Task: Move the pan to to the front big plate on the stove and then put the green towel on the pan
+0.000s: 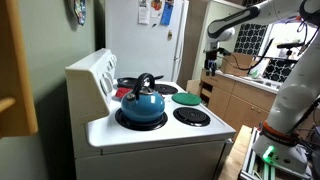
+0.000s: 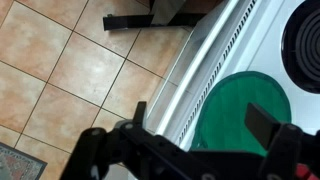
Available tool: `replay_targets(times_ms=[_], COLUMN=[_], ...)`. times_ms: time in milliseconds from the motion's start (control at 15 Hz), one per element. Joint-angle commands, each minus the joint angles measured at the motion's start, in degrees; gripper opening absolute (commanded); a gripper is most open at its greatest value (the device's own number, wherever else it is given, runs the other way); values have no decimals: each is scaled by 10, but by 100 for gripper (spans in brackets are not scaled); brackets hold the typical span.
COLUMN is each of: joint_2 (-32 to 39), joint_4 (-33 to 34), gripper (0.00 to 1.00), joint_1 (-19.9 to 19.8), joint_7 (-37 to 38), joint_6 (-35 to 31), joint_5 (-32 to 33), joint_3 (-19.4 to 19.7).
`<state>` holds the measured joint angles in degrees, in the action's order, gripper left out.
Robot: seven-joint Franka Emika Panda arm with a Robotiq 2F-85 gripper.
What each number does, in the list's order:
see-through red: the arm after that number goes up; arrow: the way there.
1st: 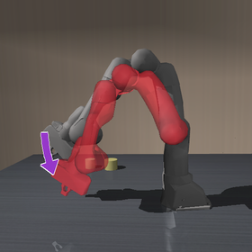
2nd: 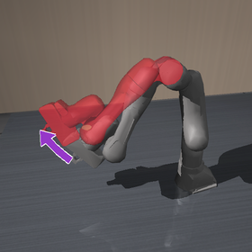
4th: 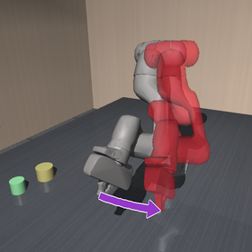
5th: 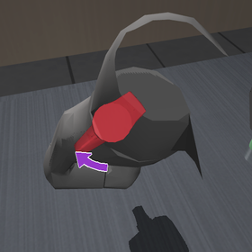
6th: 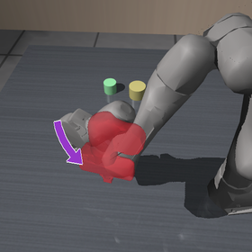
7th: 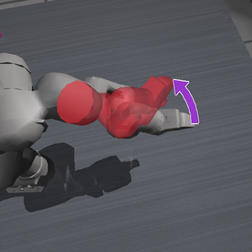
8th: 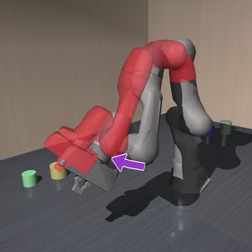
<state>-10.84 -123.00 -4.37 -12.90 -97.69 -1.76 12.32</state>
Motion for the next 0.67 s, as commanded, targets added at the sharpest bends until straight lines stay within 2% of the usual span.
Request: replay_targets(times_ms=[0, 333, 600], joint_2=[1, 1, 63], joint_4=[1, 1, 36], gripper=[100, 100, 100], joint_1=[-11, -11, 0], joint_7=[-2, -2, -69], joint_6=[1, 1, -95], joint_5=[-2, -2, -15], joint_3=[-10, -10, -17])
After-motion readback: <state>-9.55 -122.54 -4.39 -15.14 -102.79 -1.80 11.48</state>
